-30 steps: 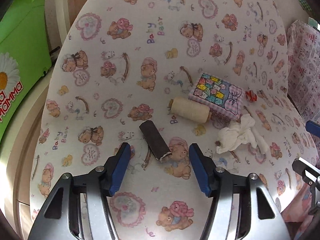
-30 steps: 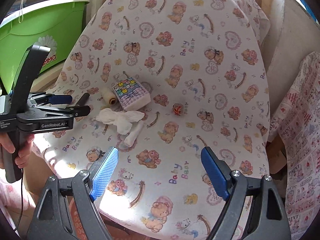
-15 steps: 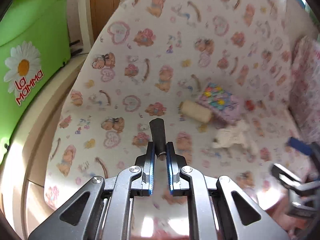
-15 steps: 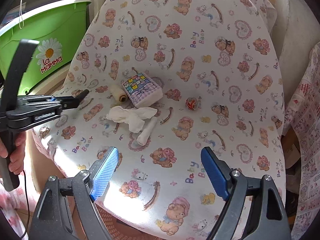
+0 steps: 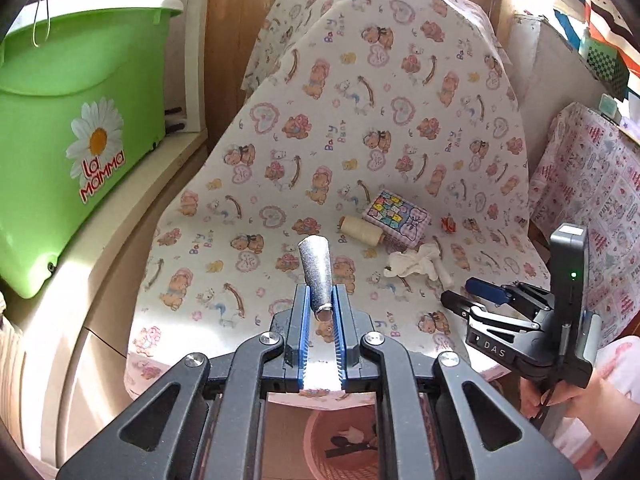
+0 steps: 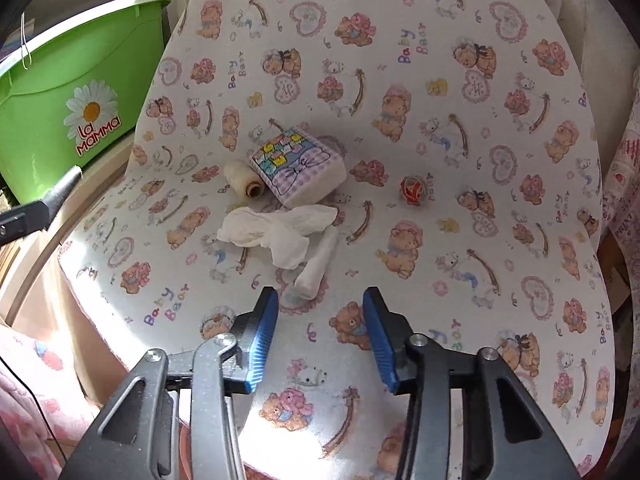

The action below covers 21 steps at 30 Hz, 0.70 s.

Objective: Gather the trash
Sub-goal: 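Grasp the black cylinder with the left tool while the right tool grasps the white tube, then carry both items down over the pink basket and open both tools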

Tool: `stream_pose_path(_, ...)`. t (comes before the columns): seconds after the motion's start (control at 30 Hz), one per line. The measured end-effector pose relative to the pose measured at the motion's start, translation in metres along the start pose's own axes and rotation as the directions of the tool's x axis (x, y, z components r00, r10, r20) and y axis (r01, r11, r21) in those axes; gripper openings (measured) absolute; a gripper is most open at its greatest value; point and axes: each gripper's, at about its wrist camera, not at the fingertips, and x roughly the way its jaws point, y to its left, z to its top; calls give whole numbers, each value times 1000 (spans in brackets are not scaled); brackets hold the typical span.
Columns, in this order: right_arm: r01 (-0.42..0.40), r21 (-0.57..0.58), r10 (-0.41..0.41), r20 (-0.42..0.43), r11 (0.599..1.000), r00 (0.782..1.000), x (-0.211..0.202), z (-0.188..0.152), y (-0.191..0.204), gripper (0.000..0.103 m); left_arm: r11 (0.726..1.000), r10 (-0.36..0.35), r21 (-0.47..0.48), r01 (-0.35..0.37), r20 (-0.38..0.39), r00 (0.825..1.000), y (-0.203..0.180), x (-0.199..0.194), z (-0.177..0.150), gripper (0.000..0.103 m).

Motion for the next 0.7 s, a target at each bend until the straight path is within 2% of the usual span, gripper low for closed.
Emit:
stream_pose_path(0.13, 17, -48, -16, 28, 999, 999, 1, -1, 7, 40, 999, -3, -49, 3, 15, 1000, 6, 6, 0, 10)
stream_pose_path(0.2, 19, -41, -18, 37, 999, 999, 4, -1, 6, 32, 999, 14, -51, -14, 6, 1000, 9, 14, -2, 10)
stream_pose_path(0.23, 25, -41, -23, 46, 999, 999, 4, -1, 7, 18, 998, 36, -48, -36, -5, 999, 10, 18, -4, 10)
stream_pose_path(0.27, 23, -49, -21, 43, 999, 999, 6, -1, 7, 12, 998, 48, -48, -49, -23, 999, 11, 22, -5, 10)
stream_pose_path(0.37, 31, -26, -30, 54, 999, 998, -1, -1, 3, 12, 995, 16, -92, -22, -57, 998, 18, 29, -9, 10)
stream_pose_path(0.5, -9, 57, 5, 85, 998, 996, -23, -2, -8, 12, 993, -6, -121, 3, -23, 1000, 18, 18, -7, 10)
stream_pose_path(0.7, -22, 89, 6, 177, 996, 984, -78, 1, -17, 12, 994, -13, -110, 16, 22, 1000, 4, -3, -16, 10)
